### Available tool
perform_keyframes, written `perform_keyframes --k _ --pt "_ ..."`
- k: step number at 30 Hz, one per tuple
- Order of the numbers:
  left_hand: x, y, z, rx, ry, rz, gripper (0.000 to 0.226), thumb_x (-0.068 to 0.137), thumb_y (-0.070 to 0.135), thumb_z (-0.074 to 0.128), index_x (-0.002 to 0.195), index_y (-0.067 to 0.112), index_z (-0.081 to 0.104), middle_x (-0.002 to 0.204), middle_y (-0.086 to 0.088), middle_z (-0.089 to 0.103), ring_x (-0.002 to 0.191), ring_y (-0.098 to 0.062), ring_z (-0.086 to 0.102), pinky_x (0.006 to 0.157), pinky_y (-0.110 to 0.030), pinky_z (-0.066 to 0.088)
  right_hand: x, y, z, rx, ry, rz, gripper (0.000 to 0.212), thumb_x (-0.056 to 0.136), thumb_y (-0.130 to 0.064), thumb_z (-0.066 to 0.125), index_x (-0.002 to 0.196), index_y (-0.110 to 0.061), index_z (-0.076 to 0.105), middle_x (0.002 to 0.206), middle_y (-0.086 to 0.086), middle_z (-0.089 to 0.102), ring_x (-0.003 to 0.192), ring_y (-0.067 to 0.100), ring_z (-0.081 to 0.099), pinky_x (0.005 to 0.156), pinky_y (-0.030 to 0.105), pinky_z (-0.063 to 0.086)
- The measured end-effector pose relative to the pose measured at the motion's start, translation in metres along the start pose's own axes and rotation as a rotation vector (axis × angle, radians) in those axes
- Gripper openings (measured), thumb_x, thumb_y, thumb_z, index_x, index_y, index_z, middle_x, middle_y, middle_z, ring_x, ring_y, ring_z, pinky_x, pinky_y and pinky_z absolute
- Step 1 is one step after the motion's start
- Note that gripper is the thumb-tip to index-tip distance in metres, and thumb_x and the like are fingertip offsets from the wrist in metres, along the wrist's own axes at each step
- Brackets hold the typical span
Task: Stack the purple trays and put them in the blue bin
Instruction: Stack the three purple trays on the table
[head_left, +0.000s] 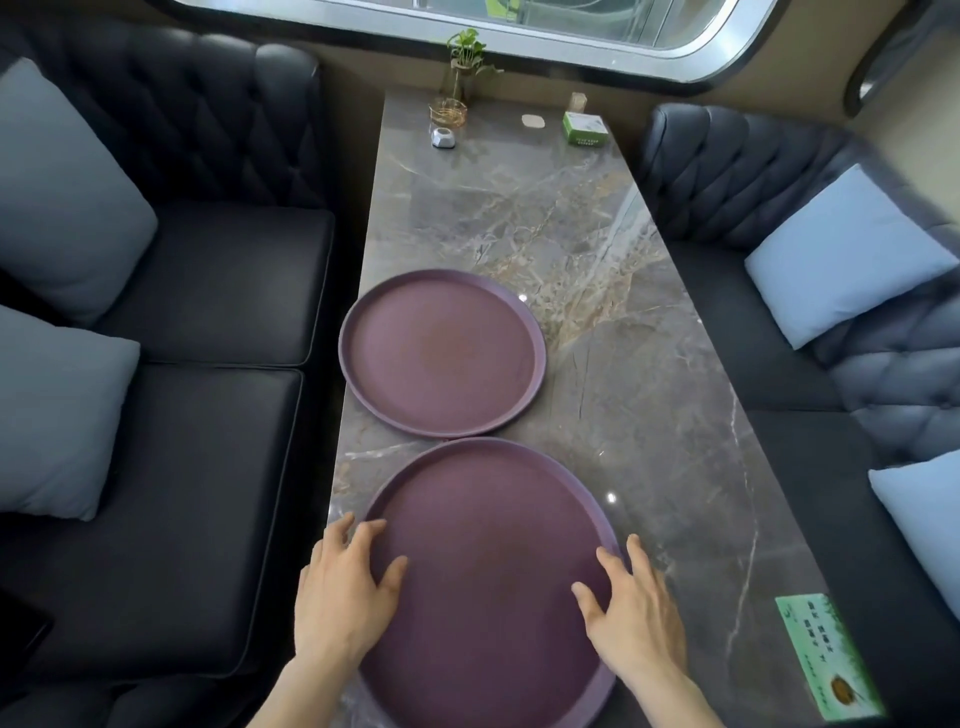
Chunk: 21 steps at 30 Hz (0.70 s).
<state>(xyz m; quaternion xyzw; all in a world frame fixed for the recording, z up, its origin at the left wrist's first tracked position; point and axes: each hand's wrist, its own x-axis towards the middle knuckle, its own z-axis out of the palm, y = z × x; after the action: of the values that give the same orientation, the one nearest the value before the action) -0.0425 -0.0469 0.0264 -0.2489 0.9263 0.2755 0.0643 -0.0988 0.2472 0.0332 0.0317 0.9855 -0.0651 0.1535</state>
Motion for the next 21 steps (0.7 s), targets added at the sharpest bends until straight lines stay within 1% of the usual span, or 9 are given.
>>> perform_keyframes --k 3,6,8,9,12,14,15,18,21 --pt "0.037 0.014 -0.004 -0.213 0.054 -0.091 0.056 0.083 0.049 0.066 0.135 0.031 0.055 0.14 0.003 0.049 0.118 -0.021 0.058 0.089 -0.038 0.049 0.039 -0.009 -0.016 0.101 -0.005 -0.014 0.058 0.088 -0.053 0.055 0.142 -0.032 0.045 0.16 0.001 0.025 0.14 0.024 0.034 0.107 0.039 0.037" --pt "0.081 0.024 -0.008 -0.405 0.08 -0.247 0.06 0.084 0.05 0.065 0.138 0.03 0.05 0.136 -0.001 0.054 0.112 -0.02 0.061 0.081 -0.035 0.045 0.086 -0.025 -0.032 0.27 0.004 -0.012 0.053 0.088 -0.042 0.063 0.137 -0.025 0.053 0.152 0.007 0.04 0.136 0.026 0.041 0.109 0.038 0.035" --pt "0.111 0.028 -0.012 -0.496 0.103 -0.345 0.062 0.084 0.05 0.066 0.14 0.03 0.049 0.132 -0.003 0.059 0.111 -0.02 0.061 0.084 -0.037 0.046 0.122 -0.038 -0.042 0.377 0.008 0.002 0.05 0.087 -0.035 0.067 0.133 -0.019 0.059 0.139 0.013 0.053 0.128 0.026 0.049 0.106 0.034 0.035" --pt "0.125 0.029 -0.015 -0.526 0.11 -0.384 0.065 0.083 0.05 0.066 0.142 0.029 0.047 0.133 -0.003 0.059 0.111 -0.02 0.061 0.087 -0.039 0.047 0.14 -0.045 -0.046 0.434 -0.003 0.022 0.049 0.086 -0.035 0.068 0.131 -0.019 0.06 0.132 0.013 0.058 0.122 0.025 0.053 0.102 0.032 0.037" --pt "0.162 0.032 -0.02 -0.586 0.12 -0.466 0.079 0.08 0.051 0.069 0.149 0.029 0.038 0.143 0.0 0.054 0.12 -0.022 0.059 0.099 -0.044 0.047 0.19 -0.066 -0.058 0.65 -0.07 0.113 0.048 0.083 -0.042 0.068 0.128 -0.026 0.062 0.121 0.007 0.068 0.109 0.015 0.062 0.087 0.024 0.04" --pt "0.185 0.035 -0.022 -0.624 0.134 -0.519 0.084 0.079 0.052 0.071 0.151 0.032 0.035 0.147 0.001 0.052 0.126 -0.022 0.056 0.103 -0.044 0.044 0.222 -0.08 -0.062 0.754 -0.09 0.136 0.052 0.08 -0.047 0.069 0.128 -0.029 0.062 0.122 0.002 0.068 0.102 0.011 0.061 0.089 0.027 0.042" --pt "0.196 0.037 -0.022 -0.639 0.142 -0.541 0.085 0.078 0.052 0.071 0.152 0.032 0.034 0.148 0.001 0.051 0.127 -0.022 0.055 0.104 -0.043 0.044 0.236 -0.086 -0.063 0.795 -0.099 0.141 0.055 0.078 -0.049 0.07 0.129 -0.03 0.061 0.125 0.001 0.066 0.103 0.011 0.06 0.094 0.03 0.044" --pt "0.223 0.041 -0.021 -0.657 0.164 -0.571 0.089 0.077 0.051 0.073 0.153 0.032 0.03 0.149 0.001 0.049 0.129 -0.02 0.053 0.104 -0.04 0.042 0.275 -0.104 -0.064 0.895 -0.117 0.168 0.066 0.075 -0.051 0.073 0.135 -0.028 0.056 0.137 0.001 0.058 0.121 0.015 0.056 0.103 0.038 0.043" --pt "0.244 0.046 -0.021 -0.716 0.179 -0.58 0.092 0.076 0.049 0.075 0.154 0.034 0.028 0.15 0.003 0.049 0.132 -0.018 0.052 0.109 -0.043 0.041 0.307 -0.119 -0.063 1.008 -0.159 0.155 0.07 0.08 -0.042 0.073 0.143 -0.025 0.047 0.148 0.005 0.046 0.133 0.016 0.047 0.104 0.034 0.039"
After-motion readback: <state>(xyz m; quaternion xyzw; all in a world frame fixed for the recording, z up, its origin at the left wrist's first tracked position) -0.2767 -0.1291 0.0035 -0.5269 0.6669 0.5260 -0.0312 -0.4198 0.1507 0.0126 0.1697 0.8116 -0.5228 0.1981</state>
